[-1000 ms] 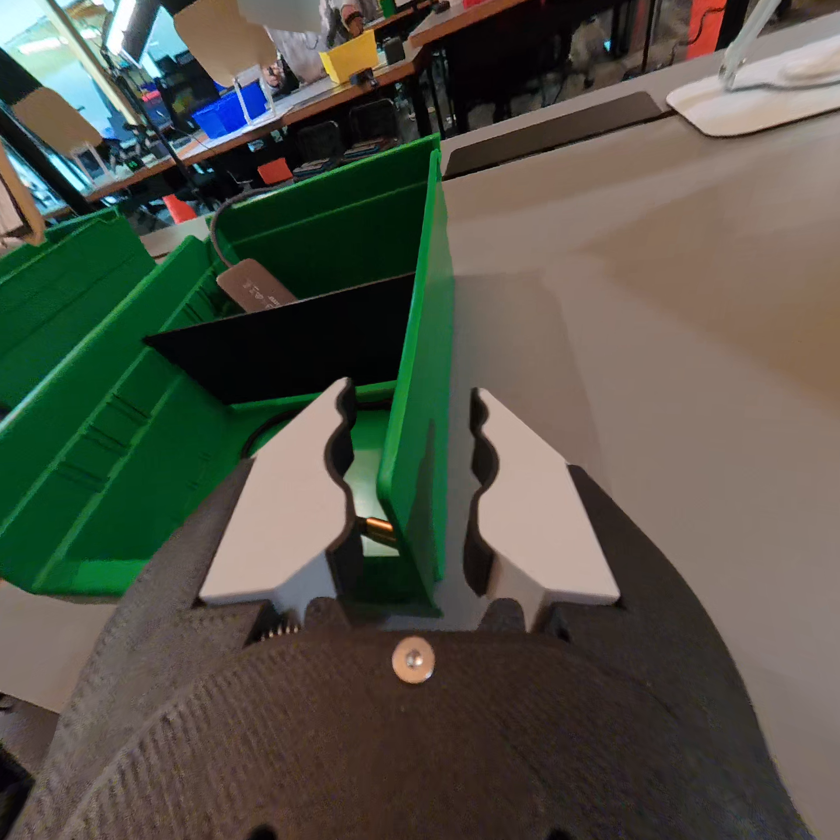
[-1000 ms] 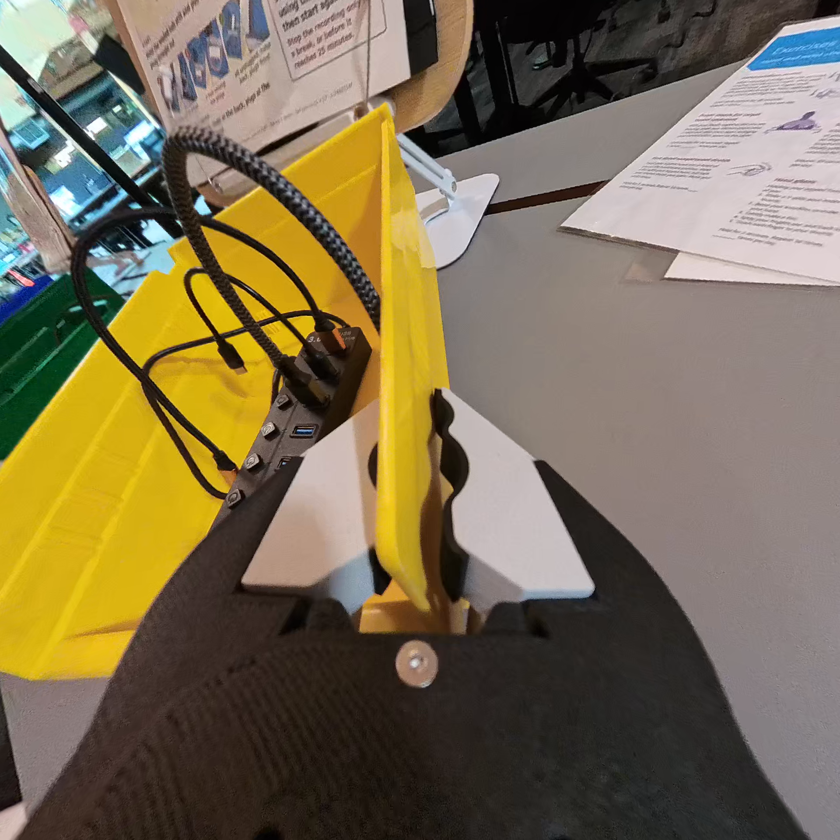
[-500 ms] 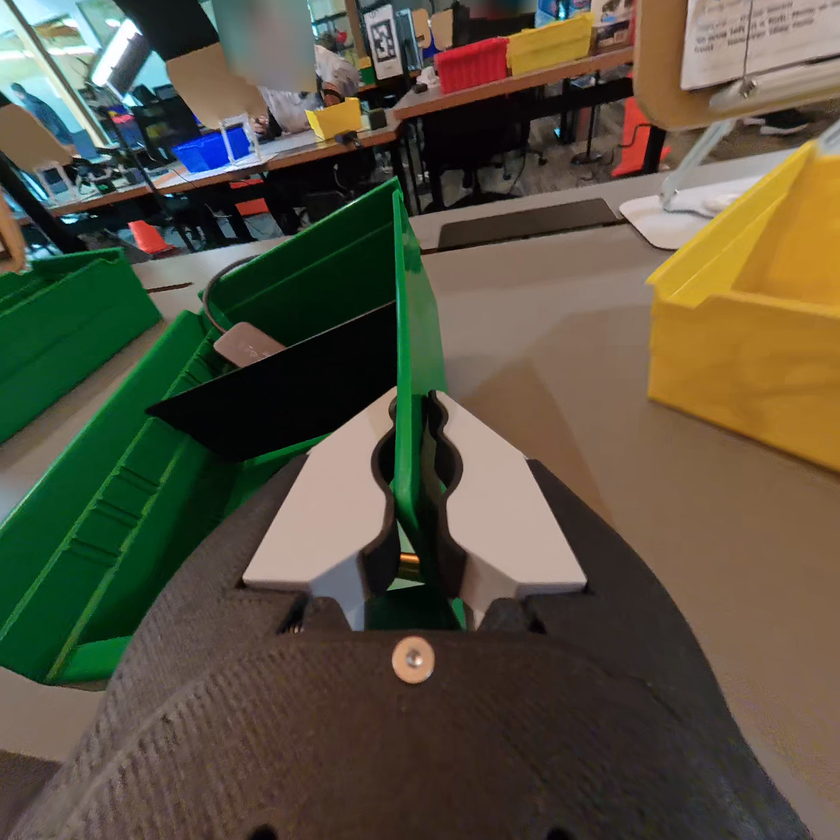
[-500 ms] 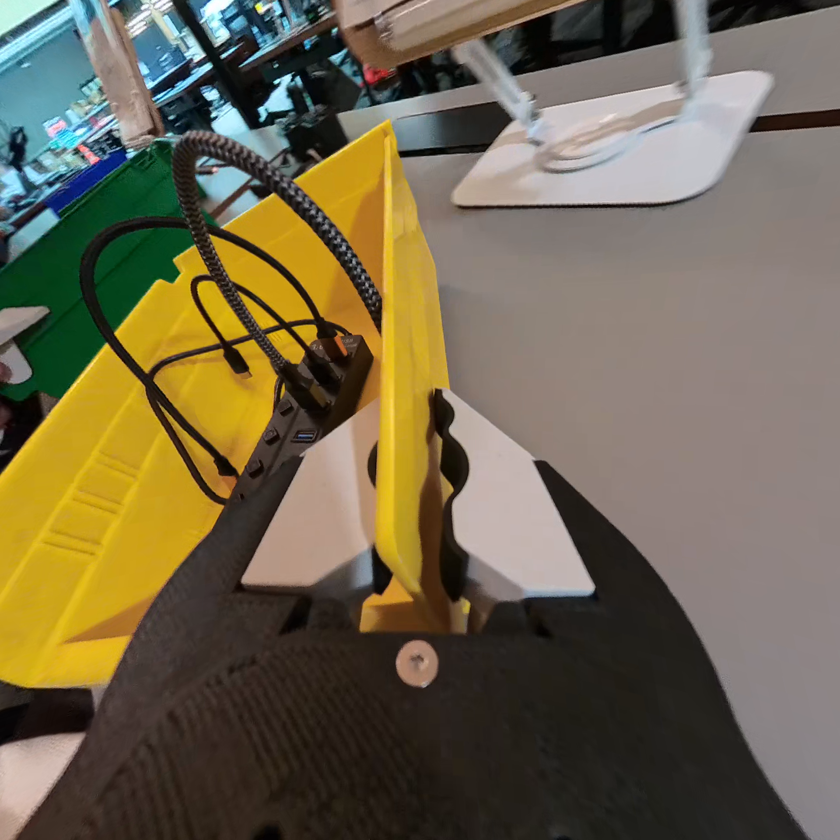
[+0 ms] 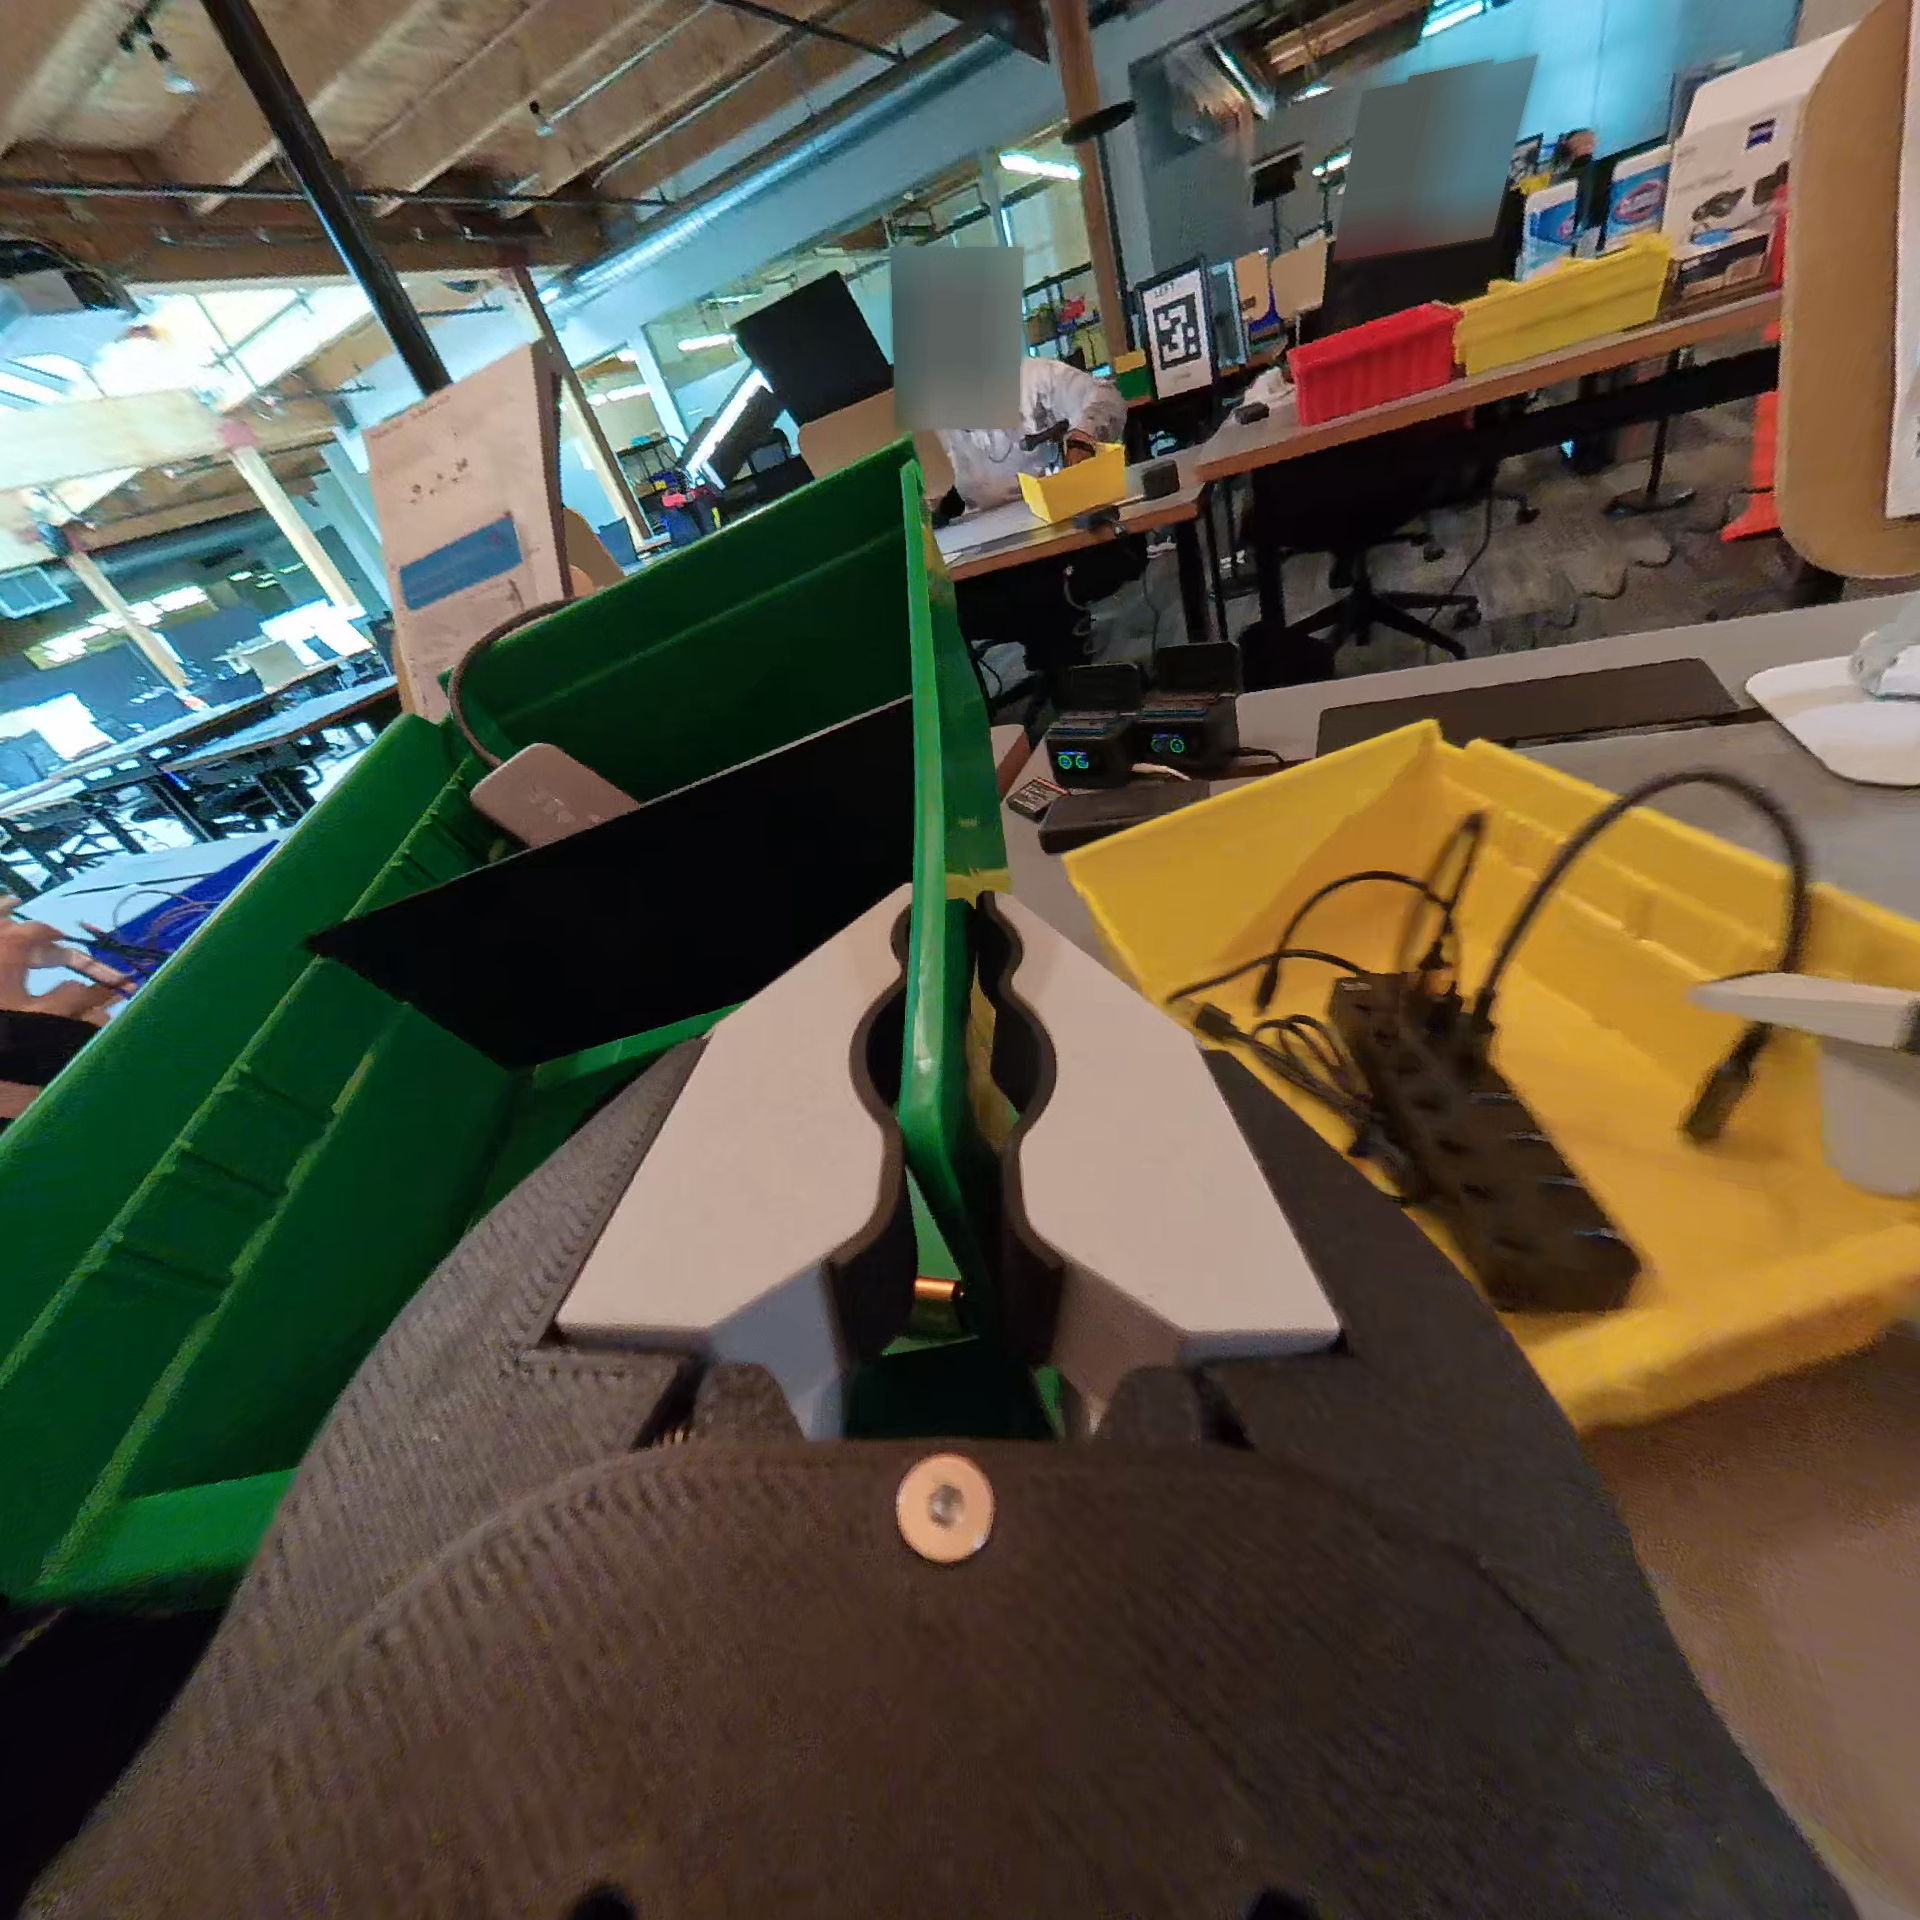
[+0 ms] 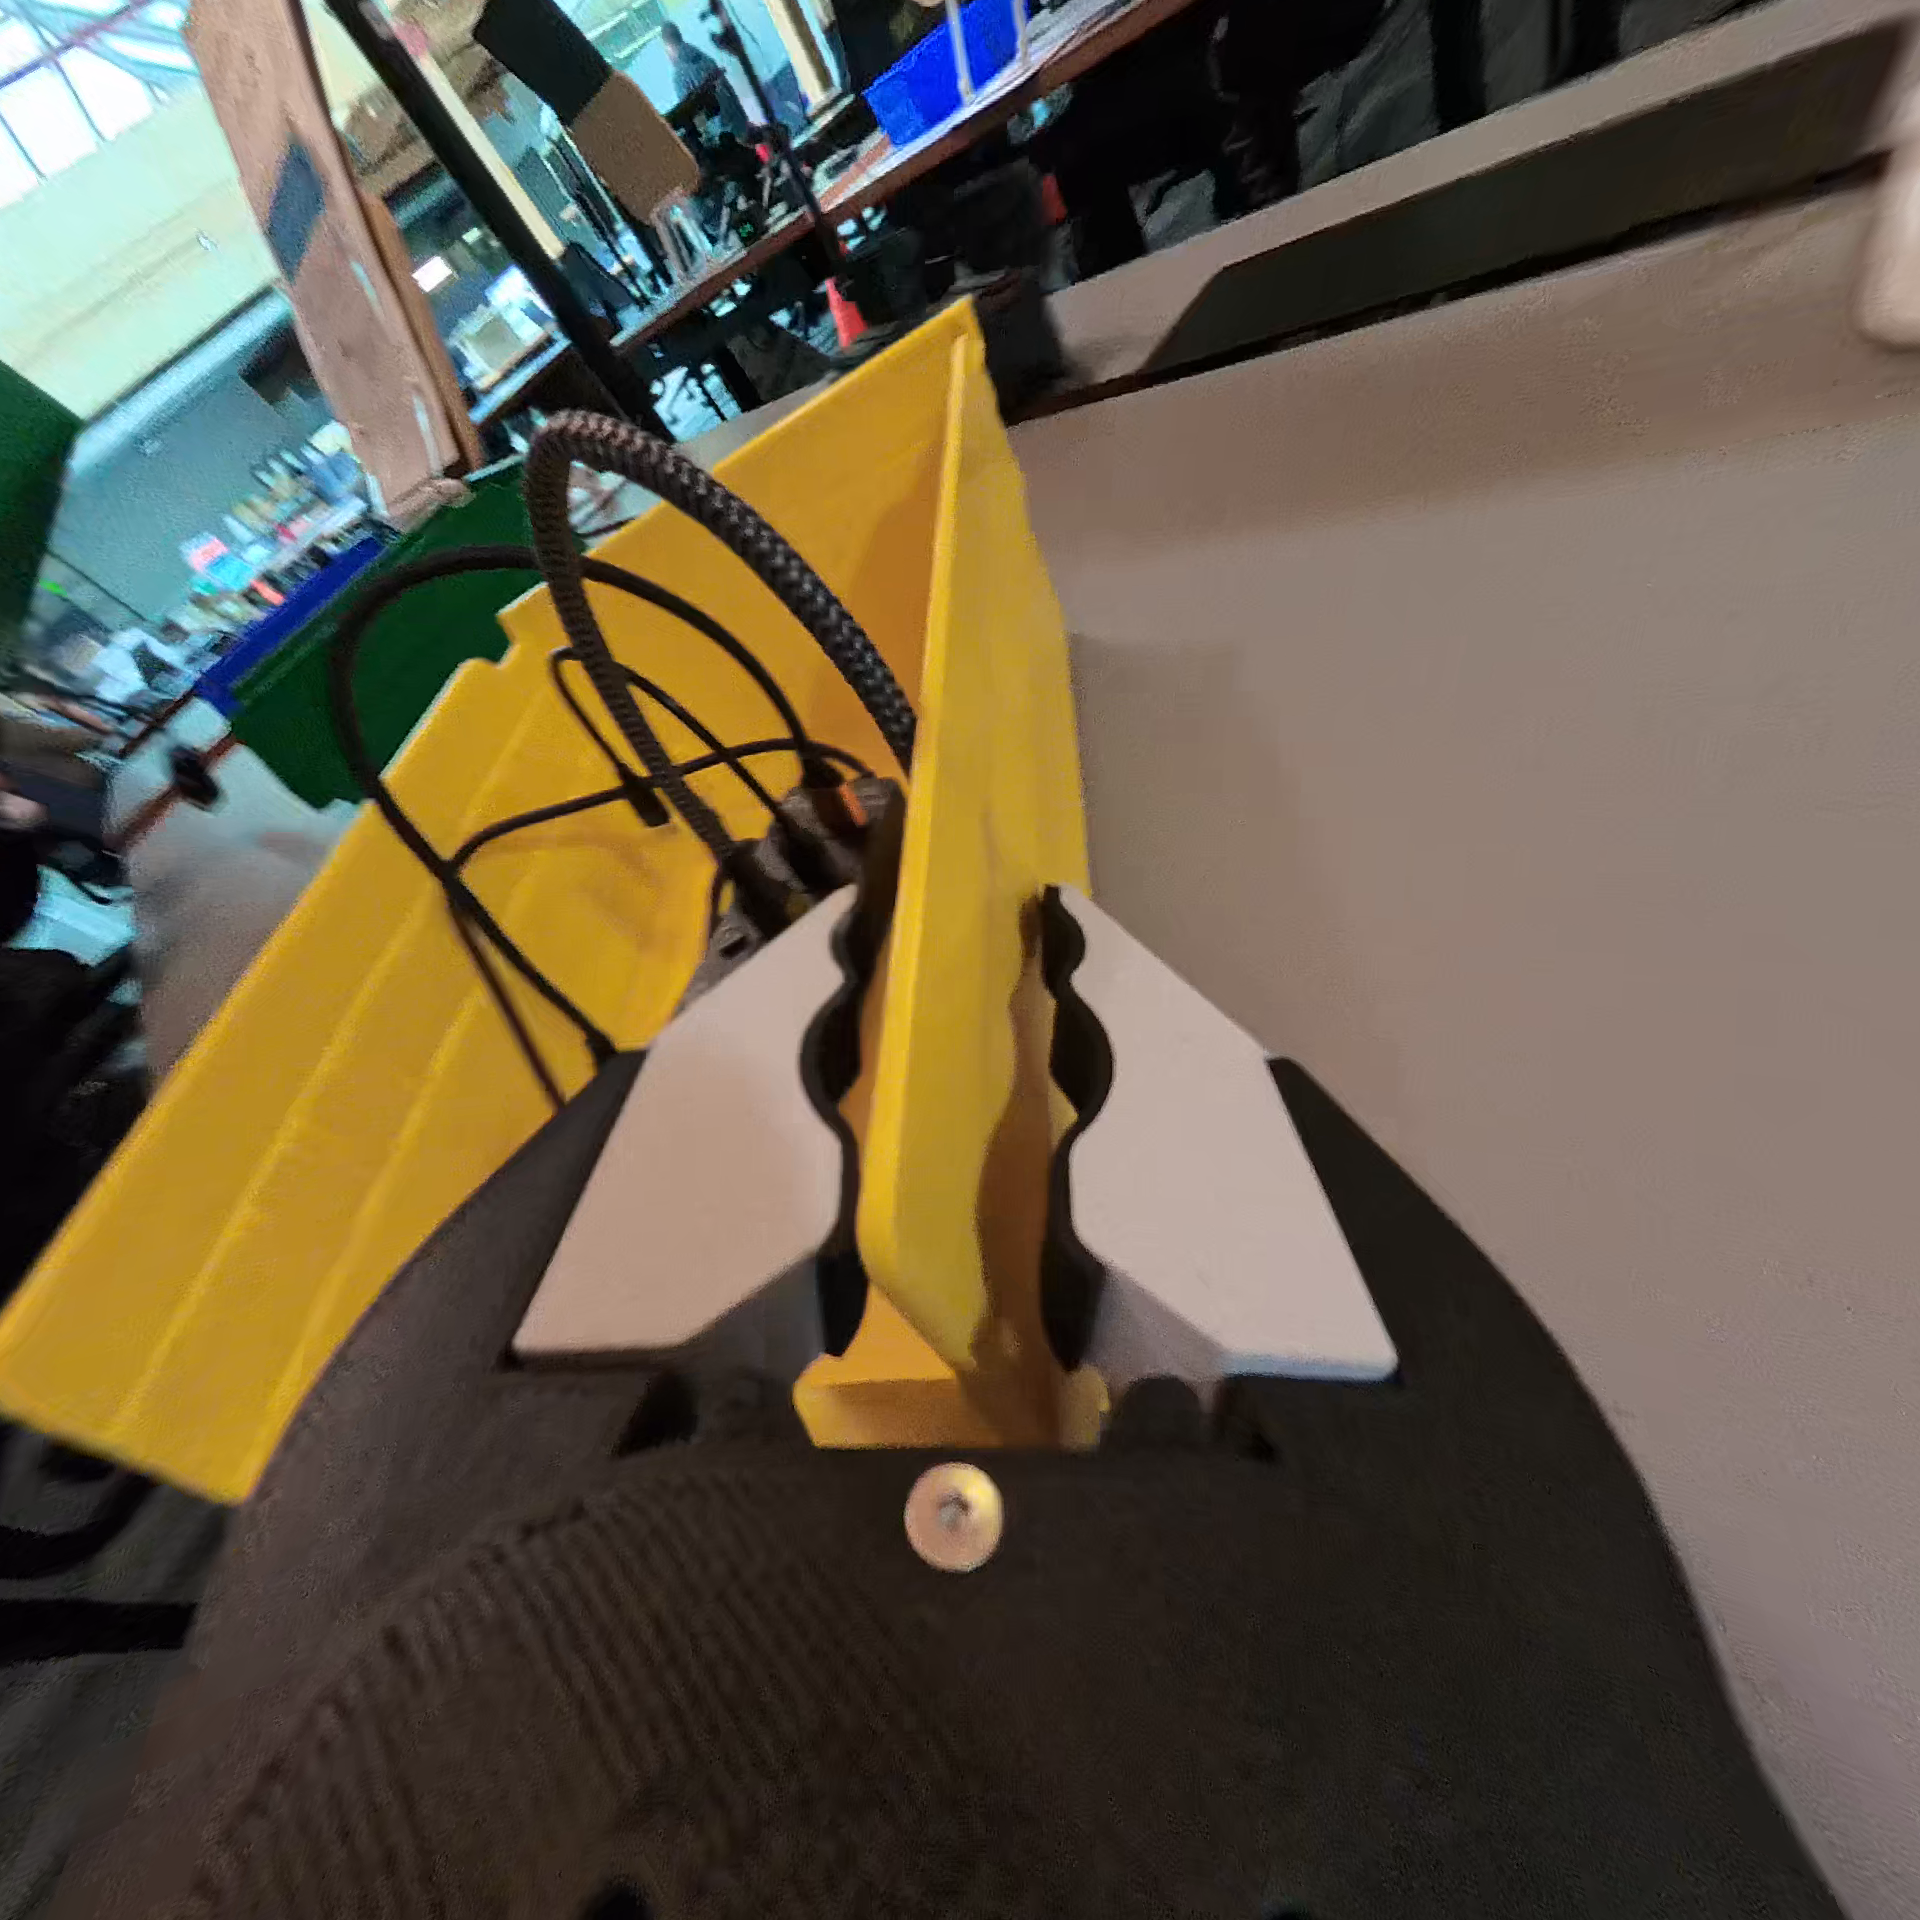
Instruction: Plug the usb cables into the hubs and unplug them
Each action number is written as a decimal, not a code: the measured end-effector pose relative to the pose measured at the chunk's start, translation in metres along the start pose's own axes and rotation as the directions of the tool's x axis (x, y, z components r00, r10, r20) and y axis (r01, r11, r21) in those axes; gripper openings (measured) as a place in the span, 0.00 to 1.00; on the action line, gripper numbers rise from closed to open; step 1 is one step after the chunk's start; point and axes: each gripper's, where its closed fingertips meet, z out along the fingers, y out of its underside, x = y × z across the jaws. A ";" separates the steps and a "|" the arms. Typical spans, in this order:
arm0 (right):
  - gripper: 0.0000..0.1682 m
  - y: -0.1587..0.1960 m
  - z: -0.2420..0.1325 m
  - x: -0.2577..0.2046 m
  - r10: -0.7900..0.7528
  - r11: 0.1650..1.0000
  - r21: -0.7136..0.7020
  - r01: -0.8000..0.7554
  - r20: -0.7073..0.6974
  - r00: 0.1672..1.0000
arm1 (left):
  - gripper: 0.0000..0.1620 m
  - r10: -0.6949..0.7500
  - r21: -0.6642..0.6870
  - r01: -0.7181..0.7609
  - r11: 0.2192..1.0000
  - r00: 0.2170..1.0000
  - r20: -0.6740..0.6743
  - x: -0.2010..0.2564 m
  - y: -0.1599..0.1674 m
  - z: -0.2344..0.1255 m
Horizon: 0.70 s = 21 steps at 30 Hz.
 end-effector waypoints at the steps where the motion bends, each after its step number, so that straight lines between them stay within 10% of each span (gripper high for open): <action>1: 0.25 0.005 0.010 -0.022 0.020 1.000 -0.008 -0.020 0.054 0.998 | 0.02 0.005 -0.002 -0.005 1.000 1.000 -0.001 -0.002 -0.001 -0.002; 5: 0.51 0.030 0.030 -0.097 -0.009 0.990 -0.135 0.050 0.283 0.959 | 0.02 -0.032 0.010 0.033 0.999 0.999 -0.025 -0.007 -0.002 -0.005; 11: 0.42 0.020 -0.002 -0.116 -0.021 0.987 -0.130 0.090 0.456 0.890 | 0.01 -0.073 0.009 0.074 0.997 0.994 -0.087 0.005 -0.004 -0.004; 21: 0.39 -0.030 -0.118 0.041 -0.217 0.970 -0.041 0.241 0.313 0.925 | 0.01 0.034 0.127 0.013 0.992 0.930 -0.365 0.139 -0.064 -0.026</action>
